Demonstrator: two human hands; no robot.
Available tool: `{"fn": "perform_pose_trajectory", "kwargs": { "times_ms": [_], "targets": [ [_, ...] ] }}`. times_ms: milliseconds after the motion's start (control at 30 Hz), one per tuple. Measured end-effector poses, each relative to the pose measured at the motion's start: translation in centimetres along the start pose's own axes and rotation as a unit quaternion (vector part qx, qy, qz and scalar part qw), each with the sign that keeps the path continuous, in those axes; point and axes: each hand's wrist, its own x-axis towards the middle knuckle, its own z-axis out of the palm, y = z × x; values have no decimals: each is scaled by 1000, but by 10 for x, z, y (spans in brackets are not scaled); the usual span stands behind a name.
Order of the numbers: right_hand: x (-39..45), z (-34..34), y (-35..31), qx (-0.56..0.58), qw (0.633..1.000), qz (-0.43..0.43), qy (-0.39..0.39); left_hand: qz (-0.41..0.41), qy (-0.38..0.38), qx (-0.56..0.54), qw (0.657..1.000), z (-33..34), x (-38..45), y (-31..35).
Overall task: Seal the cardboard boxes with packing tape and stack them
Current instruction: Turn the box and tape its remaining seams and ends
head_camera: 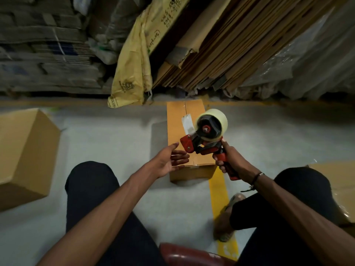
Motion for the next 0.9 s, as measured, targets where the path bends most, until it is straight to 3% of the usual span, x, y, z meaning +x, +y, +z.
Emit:
{"fn": "perform_pose_trajectory", "kwargs": {
  "times_ms": [367, 533, 767, 900],
  "targets": [
    [-1, 10, -1, 43, 997, 28, -50, 1, -52, -101, 994, 8, -7, -13],
    [5, 13, -3, 81, 994, 49, -60, 10, -43, -100, 994, 1, -3, -13],
    [9, 26, -17, 83, 993, 34, -77, -15, -30, -197, 980, -1, -4, -6],
    [11, 27, -12, 67, 995, 7, -79, -37, -9, -152, 988, 0, -3, -4]
  ]
}}
